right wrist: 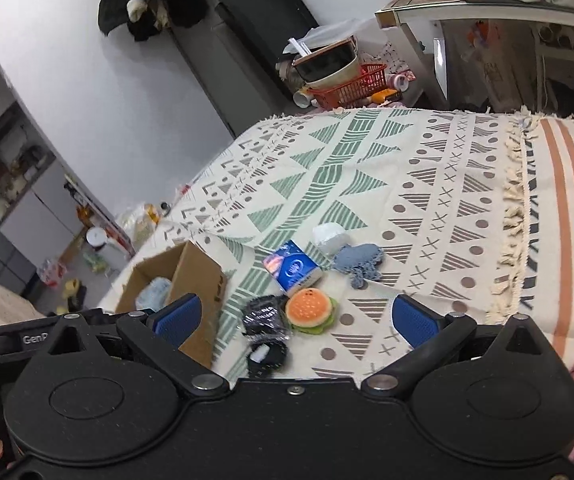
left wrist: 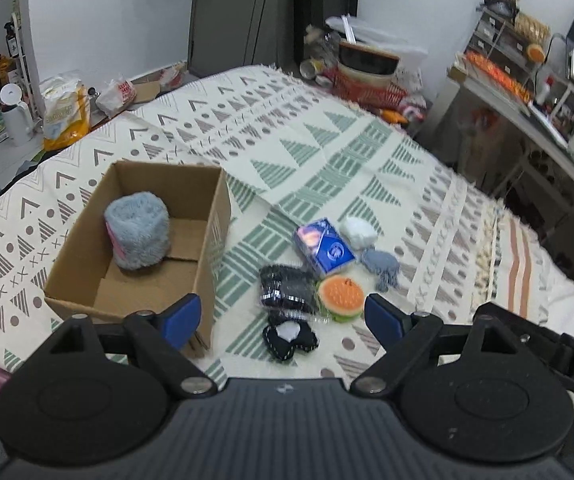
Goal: Organize soft objects
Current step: 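Withdraw both tools from the box toward the remaining soft items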
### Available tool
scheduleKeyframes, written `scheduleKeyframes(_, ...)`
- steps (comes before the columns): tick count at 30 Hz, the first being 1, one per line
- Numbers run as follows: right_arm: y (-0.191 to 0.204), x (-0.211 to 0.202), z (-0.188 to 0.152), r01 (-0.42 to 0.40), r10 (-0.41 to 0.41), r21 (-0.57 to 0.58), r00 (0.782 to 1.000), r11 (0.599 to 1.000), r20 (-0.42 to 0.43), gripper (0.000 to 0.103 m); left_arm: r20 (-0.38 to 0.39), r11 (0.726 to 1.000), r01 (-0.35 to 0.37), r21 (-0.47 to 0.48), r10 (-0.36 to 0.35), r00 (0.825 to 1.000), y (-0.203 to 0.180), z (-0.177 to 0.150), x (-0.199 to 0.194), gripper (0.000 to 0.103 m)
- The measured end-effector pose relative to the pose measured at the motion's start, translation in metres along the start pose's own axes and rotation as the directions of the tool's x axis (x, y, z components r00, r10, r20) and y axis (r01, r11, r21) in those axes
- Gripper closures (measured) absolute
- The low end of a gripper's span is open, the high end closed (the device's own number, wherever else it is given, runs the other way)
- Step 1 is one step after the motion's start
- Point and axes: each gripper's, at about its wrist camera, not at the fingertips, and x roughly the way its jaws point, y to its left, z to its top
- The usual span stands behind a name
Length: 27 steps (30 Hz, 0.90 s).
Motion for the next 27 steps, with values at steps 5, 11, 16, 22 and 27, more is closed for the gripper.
scheduleKeyframes(5,-0.008,0.006,0.0,-0.007,0.007,0.005,0.999,1.0,-0.032,0.0,-0.013,1.0,-0.025,0.011,0.025,1.0,-0.009,-0.008,0.009,0.015)
scheduleKeyframes(11,-0.021,0.018,0.0,-0.026,0.029,0.04,0.998,0.999,-0.061,0.0,-0.027,1.0,-0.02,-0.007,0.02,0.999,-0.014,-0.013,0.022,0.015)
scheduleKeyframes(16,-0.027,0.026,0.002,-0.007,0.014,0.076,0.996,0.997,-0.091,0.0,-0.037,1.0,-0.031,-0.003,0.031,0.999,-0.017,-0.018,0.033,0.015)
scheduleKeyframes(22,-0.031,0.03,0.002,-0.003,0.011,0.096,0.996,0.995,-0.088,0.0,-0.067,1.0,-0.028,-0.005,0.028,0.997,-0.021,-0.025,0.052,0.016)
scheduleKeyframes(27,-0.036,0.043,0.005,0.017,-0.002,0.131,0.994,0.991,-0.113,0.0,-0.098,1.0,-0.016,-0.025,0.014,0.995,-0.022,-0.025,0.071,0.018)
